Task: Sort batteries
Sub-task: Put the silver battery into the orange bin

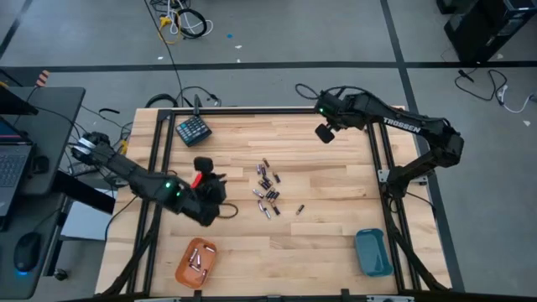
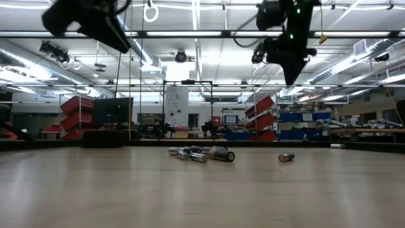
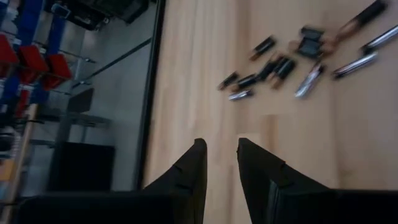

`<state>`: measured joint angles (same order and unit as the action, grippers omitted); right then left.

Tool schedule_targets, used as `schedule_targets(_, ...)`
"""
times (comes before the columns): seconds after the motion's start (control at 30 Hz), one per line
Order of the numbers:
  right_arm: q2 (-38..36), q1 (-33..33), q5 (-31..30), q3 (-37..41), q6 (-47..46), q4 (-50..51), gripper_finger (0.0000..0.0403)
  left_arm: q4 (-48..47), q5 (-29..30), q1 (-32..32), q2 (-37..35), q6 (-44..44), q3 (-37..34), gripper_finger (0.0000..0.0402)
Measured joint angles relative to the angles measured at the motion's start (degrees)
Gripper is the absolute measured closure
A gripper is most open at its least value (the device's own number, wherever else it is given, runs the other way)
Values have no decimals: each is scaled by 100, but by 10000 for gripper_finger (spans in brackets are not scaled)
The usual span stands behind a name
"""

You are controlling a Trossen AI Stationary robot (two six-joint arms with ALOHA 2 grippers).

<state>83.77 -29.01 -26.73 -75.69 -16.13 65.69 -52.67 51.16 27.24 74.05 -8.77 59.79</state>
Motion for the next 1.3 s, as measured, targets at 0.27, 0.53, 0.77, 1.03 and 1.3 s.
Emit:
schedule_targets(0.27, 2, -1584, 428, 836, -40, -367, 371, 87, -465, -689, -542, 739, -2, 314)
schedule_targets(0.53, 2, -2407, 1168, 1272, -747, -129, 381, 264, -764, -1105, -856, 854, -2, 314)
schedule_targets(0.77, 2, -2416, 1300, 1291, -1101, -567, 375, 188, -768, -1117, -859, 835, -2, 314)
schedule_targets(1.03, 52, -2745, 1272, 1290, -2039, -920, 377, 82, -744, -1119, -862, 832, -2, 314)
schedule_targets(1.3, 57, -2742, 1298, 1434, -2062, -1086, 376, -351, -616, -1119, -886, 757, -4, 314)
